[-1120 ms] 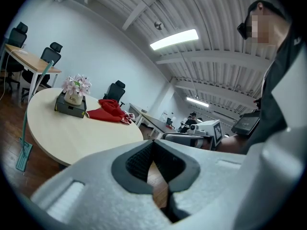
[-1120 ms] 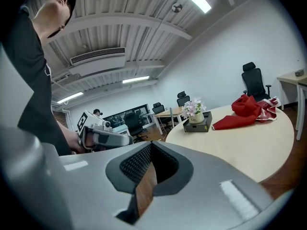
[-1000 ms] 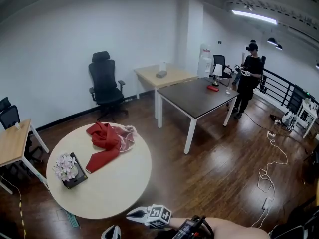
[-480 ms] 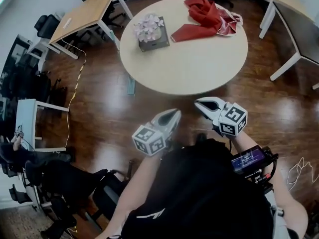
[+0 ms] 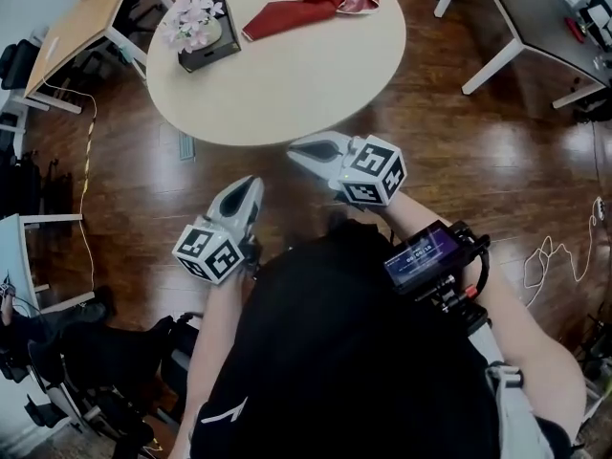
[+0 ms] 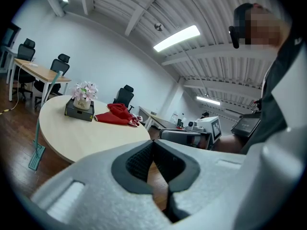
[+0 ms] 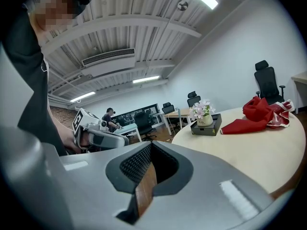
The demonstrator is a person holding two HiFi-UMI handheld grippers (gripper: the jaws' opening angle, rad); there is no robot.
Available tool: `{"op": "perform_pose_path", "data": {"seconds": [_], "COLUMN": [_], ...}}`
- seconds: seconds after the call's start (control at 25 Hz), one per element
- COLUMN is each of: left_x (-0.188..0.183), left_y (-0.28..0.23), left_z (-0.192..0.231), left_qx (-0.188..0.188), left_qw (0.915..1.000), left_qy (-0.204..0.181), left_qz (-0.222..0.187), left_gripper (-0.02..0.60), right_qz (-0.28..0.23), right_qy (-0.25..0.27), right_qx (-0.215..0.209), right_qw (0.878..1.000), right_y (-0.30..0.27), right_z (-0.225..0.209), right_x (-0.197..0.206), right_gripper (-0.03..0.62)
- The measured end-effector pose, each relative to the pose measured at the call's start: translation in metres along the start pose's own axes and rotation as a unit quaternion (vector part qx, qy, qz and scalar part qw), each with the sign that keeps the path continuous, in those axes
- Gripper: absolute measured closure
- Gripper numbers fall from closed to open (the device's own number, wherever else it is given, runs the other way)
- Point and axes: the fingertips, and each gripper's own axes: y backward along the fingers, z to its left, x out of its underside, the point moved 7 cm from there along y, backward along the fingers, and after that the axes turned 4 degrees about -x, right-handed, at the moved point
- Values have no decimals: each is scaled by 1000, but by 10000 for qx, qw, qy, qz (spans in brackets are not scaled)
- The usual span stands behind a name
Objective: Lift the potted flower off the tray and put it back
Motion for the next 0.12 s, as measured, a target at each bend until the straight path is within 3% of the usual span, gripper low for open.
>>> {"op": "perform_pose_path", "data": {"seconds": [0.12], "left_x": [1], "left_y": [-6], "left_z": [-3], "left_qx": [34], "left_qw": [10000], "left_qy": [33], "left_qz": [27], "left_gripper": [577], "right_qz": [9], "right_qy": [-7], "right_qx": [26], "right_qw": [10000], "right_y": [5], "right_z": [-4], "right_x": [-3], "right_gripper": [592]}}
